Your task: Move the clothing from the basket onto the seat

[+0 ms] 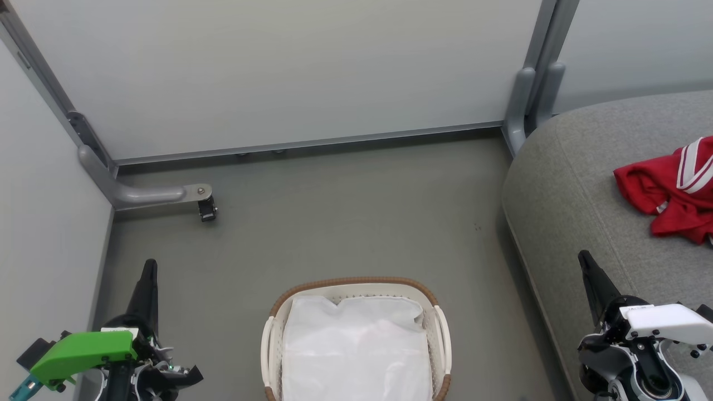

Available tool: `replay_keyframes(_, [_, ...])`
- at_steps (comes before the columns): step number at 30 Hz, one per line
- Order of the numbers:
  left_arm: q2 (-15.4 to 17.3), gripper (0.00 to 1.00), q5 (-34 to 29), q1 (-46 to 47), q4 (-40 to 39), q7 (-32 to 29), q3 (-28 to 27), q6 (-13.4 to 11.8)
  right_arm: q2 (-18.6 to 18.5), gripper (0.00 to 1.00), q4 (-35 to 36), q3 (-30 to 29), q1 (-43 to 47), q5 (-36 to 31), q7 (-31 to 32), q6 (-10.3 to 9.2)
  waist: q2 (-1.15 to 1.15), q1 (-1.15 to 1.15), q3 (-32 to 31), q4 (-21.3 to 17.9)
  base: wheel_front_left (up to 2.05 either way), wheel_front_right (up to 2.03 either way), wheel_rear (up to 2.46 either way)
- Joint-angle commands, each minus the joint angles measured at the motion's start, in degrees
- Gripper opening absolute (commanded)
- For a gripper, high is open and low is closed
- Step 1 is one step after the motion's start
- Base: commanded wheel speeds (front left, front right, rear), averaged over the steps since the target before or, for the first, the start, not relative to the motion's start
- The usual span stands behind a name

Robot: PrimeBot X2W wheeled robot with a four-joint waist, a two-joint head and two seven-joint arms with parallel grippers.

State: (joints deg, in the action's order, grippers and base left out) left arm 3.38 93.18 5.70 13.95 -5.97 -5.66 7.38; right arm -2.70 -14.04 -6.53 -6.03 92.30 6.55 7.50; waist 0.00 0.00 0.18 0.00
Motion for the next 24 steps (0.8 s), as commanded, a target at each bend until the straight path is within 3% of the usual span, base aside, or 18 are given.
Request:
replay_keyframes(1, [0.1, 0.00, -0.3, 0.9, 0.0, -0.1, -0.3, 0.2, -0.3, 0.00, 0.2, -0.1, -0.3, 0.2, 0.2, -0.02, 0.00, 0.00, 0.0, 0.0, 0.00, 0.00, 0.00])
replay_keyframes(24, [0.0, 0.00, -0.6, 0.9, 0.0, -0.4, -0.5, 0.2, -0.3, 0.00, 0.1, -0.1, -0.3, 0.2, 0.2, -0.02, 0.00, 0.00, 0.0, 0.0, 0.00, 0.00, 0.00])
